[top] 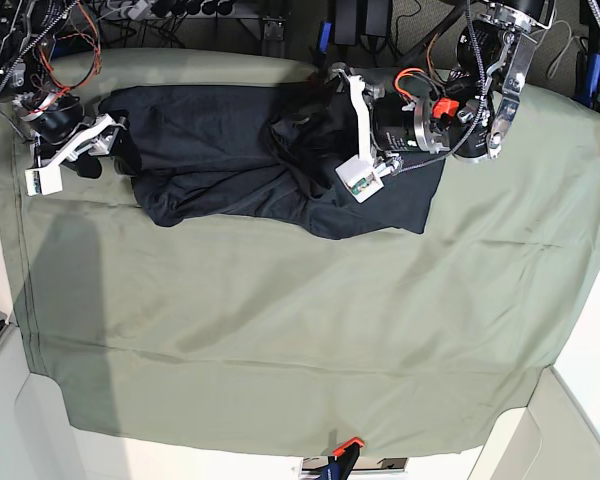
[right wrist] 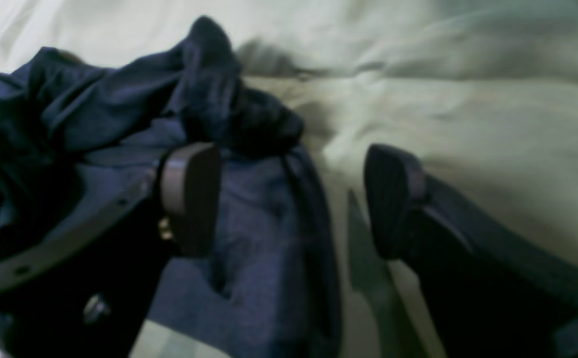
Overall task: Fold the T-shirt properly
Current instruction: 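Fold the band end over toward the right gripper with the left gripper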
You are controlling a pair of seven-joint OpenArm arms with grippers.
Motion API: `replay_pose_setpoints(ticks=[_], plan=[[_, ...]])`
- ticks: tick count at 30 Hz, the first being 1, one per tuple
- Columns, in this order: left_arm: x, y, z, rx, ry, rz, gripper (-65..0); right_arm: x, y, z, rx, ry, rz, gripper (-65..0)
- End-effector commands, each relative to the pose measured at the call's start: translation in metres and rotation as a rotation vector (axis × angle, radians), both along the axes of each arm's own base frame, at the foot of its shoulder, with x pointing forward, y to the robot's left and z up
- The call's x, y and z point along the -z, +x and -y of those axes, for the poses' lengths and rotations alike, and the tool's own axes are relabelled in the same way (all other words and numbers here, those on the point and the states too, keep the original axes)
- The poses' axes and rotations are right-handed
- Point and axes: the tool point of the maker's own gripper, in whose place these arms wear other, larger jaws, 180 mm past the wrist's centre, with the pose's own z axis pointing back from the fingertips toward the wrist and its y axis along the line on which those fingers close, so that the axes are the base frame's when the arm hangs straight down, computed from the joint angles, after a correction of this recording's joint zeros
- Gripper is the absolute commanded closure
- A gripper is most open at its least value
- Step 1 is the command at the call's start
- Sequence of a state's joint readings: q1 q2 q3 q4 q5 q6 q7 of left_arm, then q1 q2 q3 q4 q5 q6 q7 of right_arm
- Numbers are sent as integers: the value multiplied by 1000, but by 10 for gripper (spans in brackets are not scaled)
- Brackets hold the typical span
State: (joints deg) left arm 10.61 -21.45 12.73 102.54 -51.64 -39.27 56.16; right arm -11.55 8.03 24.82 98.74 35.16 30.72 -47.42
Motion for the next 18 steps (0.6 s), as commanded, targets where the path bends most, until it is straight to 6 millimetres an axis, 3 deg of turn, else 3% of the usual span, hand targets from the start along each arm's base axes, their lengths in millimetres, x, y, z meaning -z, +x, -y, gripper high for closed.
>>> replay_pose_setpoints(ticks=[1, 4, 8, 12, 18], plan=[[-12, 7, 2, 5, -32, 37, -400, -12, 7, -4, -22, 7, 48, -448], [-18, 10, 5, 6, -61, 39, -400, -5, 5, -14, -55, -6, 24, -448], [-26, -2, 12, 52, -121, -40, -399, 3, 2, -23, -82, -11, 5, -448], [-35, -13, 18, 87, -185, -98, -399, 10, 3, -18, -53, -7, -1, -448], [-37, -13, 18, 89, -183, -92, -399, 30, -4, -15, -35, 2, -54, -448]])
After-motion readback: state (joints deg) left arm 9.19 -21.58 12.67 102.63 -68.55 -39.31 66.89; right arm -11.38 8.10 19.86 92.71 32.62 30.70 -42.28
